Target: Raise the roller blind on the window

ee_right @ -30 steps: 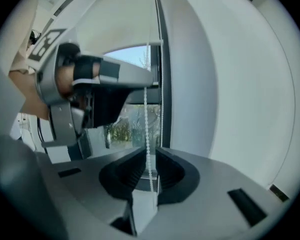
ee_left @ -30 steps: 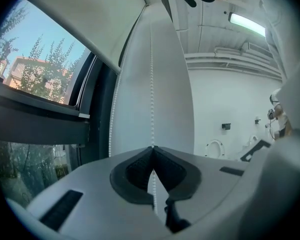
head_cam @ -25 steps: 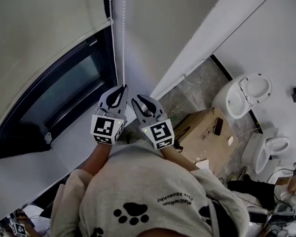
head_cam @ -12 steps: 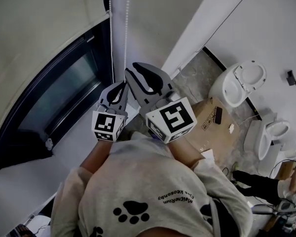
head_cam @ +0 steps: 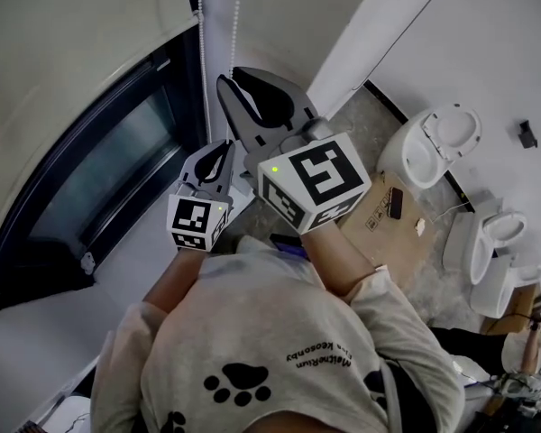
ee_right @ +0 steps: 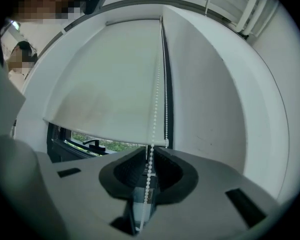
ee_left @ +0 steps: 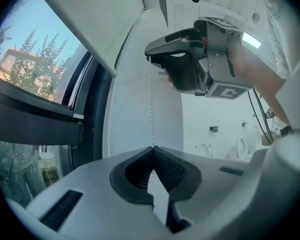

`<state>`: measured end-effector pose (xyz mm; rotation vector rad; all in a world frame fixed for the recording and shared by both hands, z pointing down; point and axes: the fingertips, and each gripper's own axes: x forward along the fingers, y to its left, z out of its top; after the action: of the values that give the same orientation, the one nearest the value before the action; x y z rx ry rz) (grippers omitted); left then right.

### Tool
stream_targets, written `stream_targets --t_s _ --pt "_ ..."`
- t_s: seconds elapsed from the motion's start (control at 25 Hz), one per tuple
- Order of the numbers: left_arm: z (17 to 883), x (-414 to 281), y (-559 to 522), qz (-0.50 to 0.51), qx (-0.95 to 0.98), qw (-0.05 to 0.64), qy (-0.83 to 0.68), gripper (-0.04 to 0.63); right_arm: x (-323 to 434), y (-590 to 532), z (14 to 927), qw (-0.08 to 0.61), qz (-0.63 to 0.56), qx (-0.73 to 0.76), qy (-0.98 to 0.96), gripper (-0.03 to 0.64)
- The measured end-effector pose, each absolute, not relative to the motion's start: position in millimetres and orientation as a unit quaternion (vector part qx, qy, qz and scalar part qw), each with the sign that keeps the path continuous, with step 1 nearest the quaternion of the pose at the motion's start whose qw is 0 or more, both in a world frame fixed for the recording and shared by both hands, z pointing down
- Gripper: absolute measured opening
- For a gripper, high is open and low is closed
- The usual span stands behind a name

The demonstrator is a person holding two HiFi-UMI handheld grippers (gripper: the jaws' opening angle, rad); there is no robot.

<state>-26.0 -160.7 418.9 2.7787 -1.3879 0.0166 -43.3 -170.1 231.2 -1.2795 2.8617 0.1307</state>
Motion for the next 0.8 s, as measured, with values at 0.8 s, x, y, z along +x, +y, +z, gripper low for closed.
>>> stream_targets --t_s 0.8 --pt "478 -32 -155 0.033 0.888 0.031 -0.458 0.008 -44 -176 285 -0.036 0.039 -0.43 0.901 0.012"
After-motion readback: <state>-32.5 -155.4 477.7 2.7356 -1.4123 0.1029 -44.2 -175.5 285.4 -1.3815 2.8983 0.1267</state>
